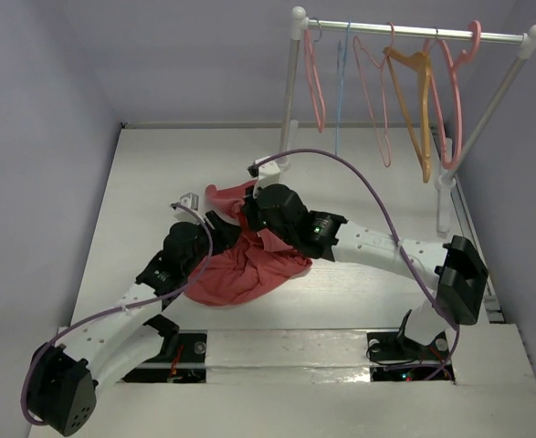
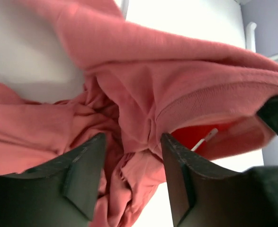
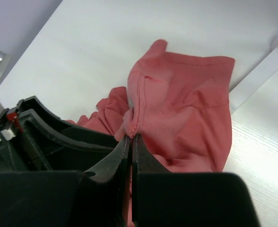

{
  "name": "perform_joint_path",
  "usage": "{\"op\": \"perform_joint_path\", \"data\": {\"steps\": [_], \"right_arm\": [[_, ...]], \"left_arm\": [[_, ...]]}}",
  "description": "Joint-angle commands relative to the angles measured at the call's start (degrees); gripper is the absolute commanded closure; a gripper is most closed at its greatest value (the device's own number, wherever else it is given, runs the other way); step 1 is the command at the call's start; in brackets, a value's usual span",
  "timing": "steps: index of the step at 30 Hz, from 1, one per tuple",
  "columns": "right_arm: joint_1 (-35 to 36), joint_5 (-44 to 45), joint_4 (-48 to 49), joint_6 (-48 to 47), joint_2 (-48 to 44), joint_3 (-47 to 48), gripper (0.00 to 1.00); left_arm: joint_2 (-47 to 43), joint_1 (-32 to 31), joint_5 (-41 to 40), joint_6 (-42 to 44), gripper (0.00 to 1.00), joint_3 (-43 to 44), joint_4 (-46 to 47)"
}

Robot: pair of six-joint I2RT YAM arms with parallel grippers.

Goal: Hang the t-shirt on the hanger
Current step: Pick up the T-shirt from the center of the board.

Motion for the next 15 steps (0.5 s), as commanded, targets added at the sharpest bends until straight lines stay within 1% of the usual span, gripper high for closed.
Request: {"op": "perform_joint_path", "data": {"steps": [1,5,8,12,14,15], "right_arm": [[-0.10,-0.13,2.76,0.76,-2.51,-0.56,1.00],[-0.10,0.13,2.67,0.85,-3.39,-1.43,1.00],[-0.10,0.57,2.58,0.93,-3.30,-1.70,1.00],[-0.63,0.40,2.49,1.46,-2.51,-1.61,1.00],[-0.63,-0.30,2.84,1.72,-2.42,-1.61,1.00],[-0.63,-0.48,3.37,1.81,-2.42,-1.70,1.00]], "left_arm": [[1.81,-0.17,1.03,-0.49,0.52,1.01,7.75],[3.92,-0.69,6.47,-0.14,0.49,1.01,12.67],[2.87,-1.74,6.92,-0.14,0.48,-0.13,14.17],[-0.46,-1.75,7.98,-0.67,0.51,-2.24,15.32],[-0.82,-1.75,7.19,-0.58,0.49,-2.08,13.84],[0.66,-1.75,5.62,-0.23,0.51,-1.46,12.60]]}}
